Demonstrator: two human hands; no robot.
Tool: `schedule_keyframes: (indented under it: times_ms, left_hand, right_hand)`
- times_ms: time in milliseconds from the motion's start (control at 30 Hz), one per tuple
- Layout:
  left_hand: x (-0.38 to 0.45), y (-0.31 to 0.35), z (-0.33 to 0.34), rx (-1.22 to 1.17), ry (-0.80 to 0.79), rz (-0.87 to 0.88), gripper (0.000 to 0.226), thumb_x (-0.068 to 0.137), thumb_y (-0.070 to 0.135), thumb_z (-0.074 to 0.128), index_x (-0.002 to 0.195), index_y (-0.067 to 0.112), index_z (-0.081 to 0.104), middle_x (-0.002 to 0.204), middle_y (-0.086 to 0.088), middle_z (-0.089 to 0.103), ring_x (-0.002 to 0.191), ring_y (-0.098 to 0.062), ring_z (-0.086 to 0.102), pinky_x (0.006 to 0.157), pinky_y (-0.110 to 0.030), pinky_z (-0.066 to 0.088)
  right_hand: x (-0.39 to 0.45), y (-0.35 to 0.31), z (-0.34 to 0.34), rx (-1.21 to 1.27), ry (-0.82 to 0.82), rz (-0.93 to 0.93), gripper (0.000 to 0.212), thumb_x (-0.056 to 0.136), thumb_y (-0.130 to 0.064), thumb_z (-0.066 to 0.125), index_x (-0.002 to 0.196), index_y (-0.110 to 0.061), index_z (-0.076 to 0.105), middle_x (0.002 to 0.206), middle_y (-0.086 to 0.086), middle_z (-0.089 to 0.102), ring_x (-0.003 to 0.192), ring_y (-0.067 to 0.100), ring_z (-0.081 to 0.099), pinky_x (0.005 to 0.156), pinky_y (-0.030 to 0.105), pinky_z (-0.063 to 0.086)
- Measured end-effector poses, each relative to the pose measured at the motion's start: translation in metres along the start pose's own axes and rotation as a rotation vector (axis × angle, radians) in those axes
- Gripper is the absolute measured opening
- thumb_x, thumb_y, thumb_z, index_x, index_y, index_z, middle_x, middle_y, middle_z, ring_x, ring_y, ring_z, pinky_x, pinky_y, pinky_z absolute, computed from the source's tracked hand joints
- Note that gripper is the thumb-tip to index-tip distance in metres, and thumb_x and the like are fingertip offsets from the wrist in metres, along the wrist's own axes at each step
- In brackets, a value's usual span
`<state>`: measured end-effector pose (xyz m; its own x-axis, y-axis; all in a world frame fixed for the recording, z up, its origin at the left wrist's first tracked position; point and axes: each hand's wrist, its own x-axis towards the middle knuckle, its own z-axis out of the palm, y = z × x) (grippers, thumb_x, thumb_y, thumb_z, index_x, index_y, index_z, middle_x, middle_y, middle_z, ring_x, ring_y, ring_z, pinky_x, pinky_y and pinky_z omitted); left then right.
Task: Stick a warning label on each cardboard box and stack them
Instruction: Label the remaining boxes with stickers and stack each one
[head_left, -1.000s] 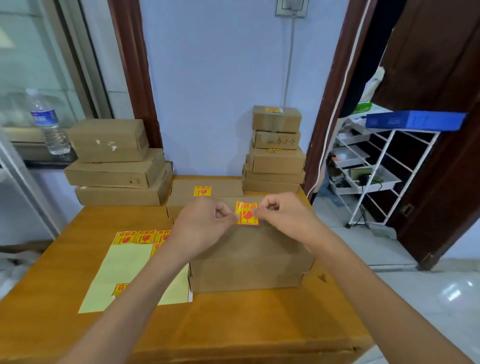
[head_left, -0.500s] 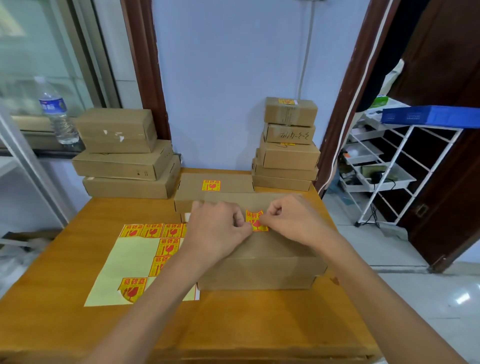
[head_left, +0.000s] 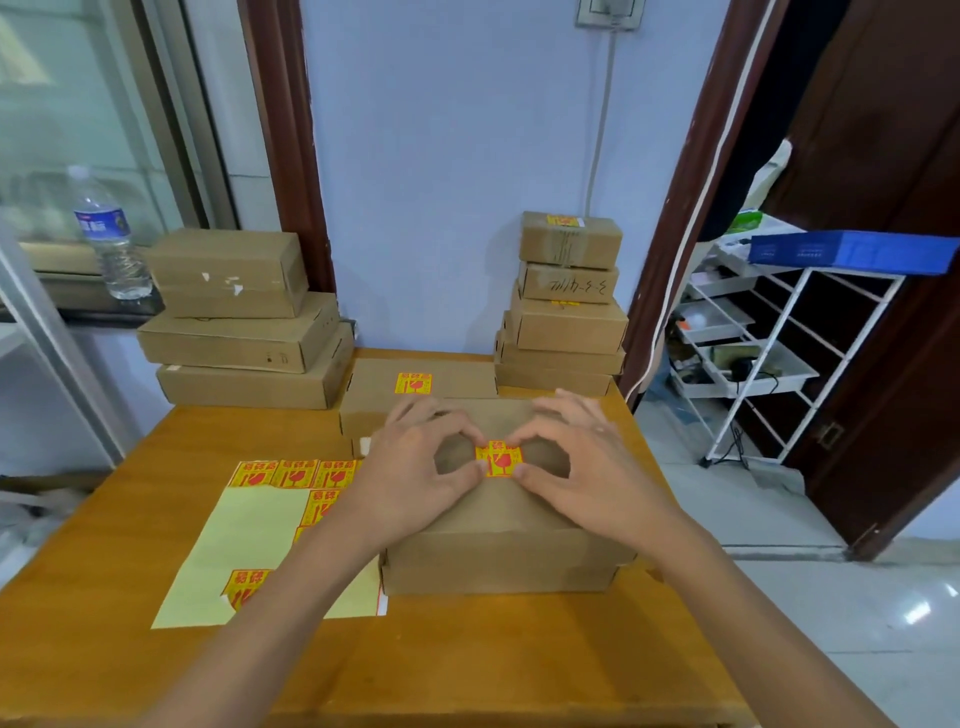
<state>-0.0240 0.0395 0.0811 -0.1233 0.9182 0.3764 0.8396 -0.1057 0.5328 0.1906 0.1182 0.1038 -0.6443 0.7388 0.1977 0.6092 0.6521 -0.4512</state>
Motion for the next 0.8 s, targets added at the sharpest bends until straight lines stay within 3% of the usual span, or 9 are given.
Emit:
schedule_keyframes:
  times_ms: [100, 200, 400, 600, 800]
  left_hand:
    - [-0.0004, -0.0001, 0.0024, -0.027, 0.001, -0.004, 0.021, 0.085, 0.051, 0.068, 0.105, 0.044, 0.066, 0.127, 0.022, 0.053, 0.133, -0.008, 0.034, 0.111, -0.039, 0.036]
    - [-0.0008, 0.0031, 0.0015, -0.002, -0.001, -0.009, 0.031, 0.082, 0.058, 0.061, 0.108, 0.042, 0.065, 0.126, 0.021, 0.054, 0.132, -0.008, 0.036, 0.109, -0.040, 0.038]
    - [-0.0019, 0.0053, 0.0019, 0.047, -0.008, -0.025, 0.029, 0.085, 0.052, 0.068, 0.111, 0.042, 0.064, 0.129, 0.022, 0.052, 0.130, -0.005, 0.034, 0.105, -0.034, 0.039]
    - [-0.0006, 0.0024, 0.0011, 0.016, -0.031, -0.037, 0.035, 0.078, 0.066, 0.057, 0.105, 0.044, 0.061, 0.131, 0.023, 0.050, 0.132, -0.006, 0.035, 0.106, -0.040, 0.041]
    - [-0.0023, 0.0014, 0.0013, -0.003, -0.030, -0.022, 0.035, 0.082, 0.061, 0.058, 0.112, 0.044, 0.060, 0.133, 0.021, 0.050, 0.132, -0.009, 0.036, 0.109, -0.046, 0.040]
  right_hand:
    - [-0.0011, 0.0008, -0.0001, 0.021, 0.022, 0.017, 0.021, 0.096, -0.047, 0.066, 0.116, -0.050, 0.065, 0.154, -0.016, 0.042, 0.154, 0.007, 0.013, 0.119, 0.040, 0.016]
    - [-0.0010, -0.0006, -0.0007, 0.035, 0.030, 0.026, 0.021, 0.095, -0.045, 0.067, 0.116, -0.049, 0.065, 0.153, -0.016, 0.044, 0.153, 0.008, 0.017, 0.118, 0.040, 0.018]
    - [-0.0001, 0.0006, 0.0031, 0.070, 0.059, 0.060, 0.021, 0.092, -0.042, 0.070, 0.113, -0.046, 0.068, 0.149, -0.018, 0.048, 0.150, 0.009, 0.025, 0.121, 0.046, 0.026]
    - [0.0020, 0.0009, 0.0035, 0.063, 0.047, 0.067, 0.014, 0.090, -0.045, 0.071, 0.103, -0.045, 0.066, 0.143, -0.023, 0.046, 0.144, 0.006, 0.031, 0.105, 0.040, 0.039]
    - [0.0006, 0.0056, 0.0031, 0.126, 0.059, 0.071, 0.014, 0.094, -0.046, 0.069, 0.108, -0.046, 0.069, 0.146, -0.023, 0.048, 0.141, 0.004, 0.038, 0.107, 0.042, 0.038]
